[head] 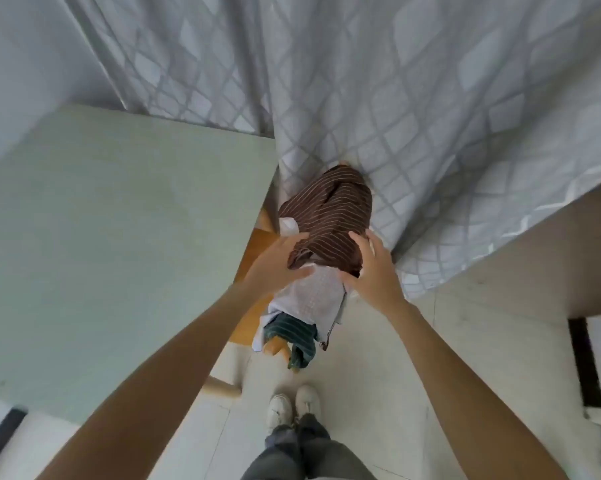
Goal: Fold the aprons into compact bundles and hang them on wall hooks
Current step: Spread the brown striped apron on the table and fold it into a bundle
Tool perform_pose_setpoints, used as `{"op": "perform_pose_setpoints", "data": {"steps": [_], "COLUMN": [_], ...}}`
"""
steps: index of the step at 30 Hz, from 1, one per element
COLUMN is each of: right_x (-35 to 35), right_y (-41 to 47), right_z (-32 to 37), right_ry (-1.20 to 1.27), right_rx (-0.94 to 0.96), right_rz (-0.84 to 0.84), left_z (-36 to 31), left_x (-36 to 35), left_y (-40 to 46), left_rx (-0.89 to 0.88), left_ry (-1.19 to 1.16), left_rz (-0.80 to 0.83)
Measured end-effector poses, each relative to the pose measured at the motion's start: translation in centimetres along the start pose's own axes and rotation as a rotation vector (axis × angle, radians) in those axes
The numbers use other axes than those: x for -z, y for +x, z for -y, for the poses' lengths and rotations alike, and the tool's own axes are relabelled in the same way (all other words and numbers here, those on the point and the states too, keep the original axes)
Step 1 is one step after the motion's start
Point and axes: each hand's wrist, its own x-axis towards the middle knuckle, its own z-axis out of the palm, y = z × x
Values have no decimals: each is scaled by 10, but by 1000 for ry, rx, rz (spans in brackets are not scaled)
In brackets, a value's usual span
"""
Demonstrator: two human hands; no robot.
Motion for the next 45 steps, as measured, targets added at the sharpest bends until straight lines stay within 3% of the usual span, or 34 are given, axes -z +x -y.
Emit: {"op": "perform_pose_setpoints", "data": {"steps": [5, 8, 12, 16, 19, 22, 25, 28, 30, 33, 35, 41, 45], "right_x": [2, 4, 15, 29, 31, 30, 28, 31, 36, 50, 62, 104, 129], "right_y": [52, 71, 87, 126, 162, 184, 192, 191, 187, 179, 173, 150, 139], "right_z": [-23, -33, -36, -41, -51, -59, -66, -67, -63, -52, -40, 1, 34], "right_ry": [187, 296, 185, 7, 74, 278, 444, 249, 78, -133, -191, -151, -222], "right_rx": [-77, -82, -152, 19, -14, -114, -254, -190, -97, 63, 174, 297, 348], "right_rz": [244, 287, 186, 60, 36, 202, 360, 316, 189, 1, -101, -246, -173], "left_z": [-8, -10, -11, -19, -22, -15, -10, -12, -10, -5, -7, -30, -43], "left_x": [-5, -11, -13, 0, 13, 19, 21, 23, 23, 21, 23, 48, 71], "left_y": [60, 77, 89, 118, 149, 180, 201, 204, 200, 190, 182, 152, 116], "left_rx": [24, 33, -33, -146, -168, -77, 13, 72, 71, -5, -40, -300, -265], "left_ry": [-62, -114, 52, 94, 77, 112, -79, -321, -239, 90, 138, 31, -172], "left_rz": [112, 144, 49, -160, -275, -144, 103, 282, 293, 151, 1, -412, -344]}}
